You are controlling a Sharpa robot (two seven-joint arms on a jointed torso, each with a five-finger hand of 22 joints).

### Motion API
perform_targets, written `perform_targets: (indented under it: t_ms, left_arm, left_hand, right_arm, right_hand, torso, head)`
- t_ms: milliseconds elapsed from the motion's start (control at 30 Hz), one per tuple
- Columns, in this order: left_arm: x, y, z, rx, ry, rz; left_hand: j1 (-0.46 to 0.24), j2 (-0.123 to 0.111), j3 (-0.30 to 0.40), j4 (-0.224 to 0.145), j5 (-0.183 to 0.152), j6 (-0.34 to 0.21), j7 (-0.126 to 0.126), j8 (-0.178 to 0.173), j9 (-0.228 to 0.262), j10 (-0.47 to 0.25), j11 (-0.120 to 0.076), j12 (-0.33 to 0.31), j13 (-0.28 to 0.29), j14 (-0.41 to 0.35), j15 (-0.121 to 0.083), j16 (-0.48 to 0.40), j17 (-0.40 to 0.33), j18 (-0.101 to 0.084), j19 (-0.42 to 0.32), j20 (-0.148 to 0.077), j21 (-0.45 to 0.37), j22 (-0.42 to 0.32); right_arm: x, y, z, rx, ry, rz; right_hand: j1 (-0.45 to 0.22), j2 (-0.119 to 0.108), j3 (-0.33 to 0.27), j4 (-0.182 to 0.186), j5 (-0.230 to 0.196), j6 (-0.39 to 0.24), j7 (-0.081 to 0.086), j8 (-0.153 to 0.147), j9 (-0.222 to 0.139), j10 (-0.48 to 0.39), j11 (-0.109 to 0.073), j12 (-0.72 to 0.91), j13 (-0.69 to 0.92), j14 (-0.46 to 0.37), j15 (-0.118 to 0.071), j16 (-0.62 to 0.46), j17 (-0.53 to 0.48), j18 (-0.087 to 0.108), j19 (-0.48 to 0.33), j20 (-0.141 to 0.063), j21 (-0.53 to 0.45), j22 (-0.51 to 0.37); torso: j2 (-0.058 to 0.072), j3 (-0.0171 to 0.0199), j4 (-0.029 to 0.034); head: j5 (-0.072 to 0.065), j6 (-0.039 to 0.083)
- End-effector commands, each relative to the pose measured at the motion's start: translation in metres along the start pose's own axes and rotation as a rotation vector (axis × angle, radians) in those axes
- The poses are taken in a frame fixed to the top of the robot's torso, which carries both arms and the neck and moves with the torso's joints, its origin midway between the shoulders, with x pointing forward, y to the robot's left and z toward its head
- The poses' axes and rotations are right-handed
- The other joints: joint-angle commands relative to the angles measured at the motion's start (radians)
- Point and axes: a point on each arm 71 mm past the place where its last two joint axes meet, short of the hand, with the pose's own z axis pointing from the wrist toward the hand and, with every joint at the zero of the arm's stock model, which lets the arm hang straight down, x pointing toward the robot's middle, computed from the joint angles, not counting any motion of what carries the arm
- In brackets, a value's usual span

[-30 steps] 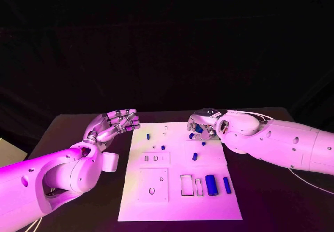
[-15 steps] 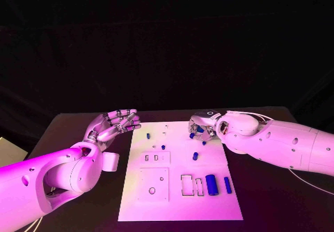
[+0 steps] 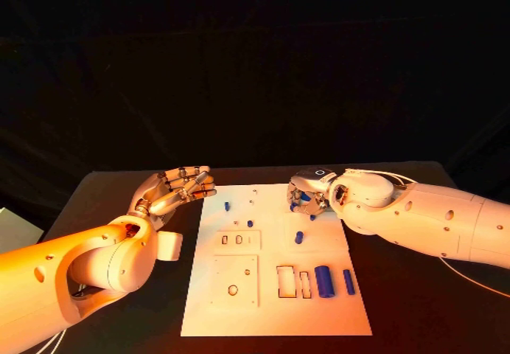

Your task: Assemble the parts on the task board

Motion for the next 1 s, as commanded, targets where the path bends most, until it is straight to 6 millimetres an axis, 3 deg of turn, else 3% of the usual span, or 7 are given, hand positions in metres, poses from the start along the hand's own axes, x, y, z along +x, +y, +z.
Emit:
perform_targets:
  t_ms: [33,500,767,1000]
  left_arm:
    - [0.002,-0.001,0.001,0.004,0.019,-0.013]
    - [0.001,-0.001,0.001,0.001,0.017,-0.014]
    - [0.001,-0.001,0.002,0.001,0.018,-0.02]
    - [0.003,-0.001,0.002,0.002,0.026,-0.027]
  left_hand:
    - [-0.004,-0.009,0.005,0.002,-0.004,-0.006,0.066,0.005,0.001,-0.008,0.001,-0.006,-0.001,-0.004,0.0,0.003,0.002,0.015,0.001,0.001,0.0,-0.001]
    - [-0.001,-0.01,0.01,0.0,-0.004,-0.007,0.067,0.008,0.001,-0.009,0.001,-0.006,-0.001,-0.006,0.0,0.006,0.003,0.015,0.001,0.001,0.0,-0.002]
    - [0.0,-0.01,0.012,-0.002,-0.004,-0.007,0.066,0.01,0.002,-0.008,0.0,-0.006,-0.001,-0.007,0.0,0.007,0.004,0.015,0.001,0.001,0.0,-0.002]
    - [0.0,-0.01,0.013,-0.002,-0.004,-0.007,0.066,0.01,0.002,-0.008,0.0,-0.006,-0.001,-0.007,0.0,0.007,0.004,0.015,0.001,0.001,0.0,-0.002]
  right_arm:
    - [0.0,0.002,0.0,-0.003,-0.016,-0.004]
    - [-0.011,0.007,0.001,0.034,-0.154,-0.004]
    - [-0.024,0.022,0.009,0.029,-0.273,-0.001]
    - [-0.03,0.038,0.021,0.016,-0.326,-0.023]
  right_hand:
    - [-0.001,0.007,0.006,0.0,0.005,0.006,-0.001,0.004,0.003,0.008,0.0,0.001,0.001,0.025,-0.007,0.006,0.005,-0.017,0.009,-0.002,0.007,0.009]
    - [0.025,0.024,0.049,-0.025,0.01,0.005,0.001,0.018,0.028,0.018,-0.002,-0.004,-0.001,0.025,-0.01,0.036,0.031,-0.025,0.018,-0.006,0.051,0.065]
    - [0.026,0.022,0.059,-0.03,0.01,0.005,0.003,0.021,0.034,0.018,-0.001,-0.003,-0.001,0.025,-0.009,0.041,0.034,-0.026,0.02,-0.004,0.06,0.077]
    - [0.026,0.019,0.068,-0.036,0.009,0.004,0.005,0.023,0.038,0.018,0.0,-0.003,-0.001,0.024,-0.009,0.046,0.038,-0.027,0.02,-0.004,0.064,0.083]
  torso:
    - [0.001,0.0002,-0.0011]
    - [0.003,-0.0003,-0.0006]
    - [0.005,-0.0016,0.001]
    - [0.007,-0.0009,0.0005]
  head:
    - [0.001,0.0]
    - [0.001,0.008]
    - [0.0,0.015]
    - [0.0,0.014]
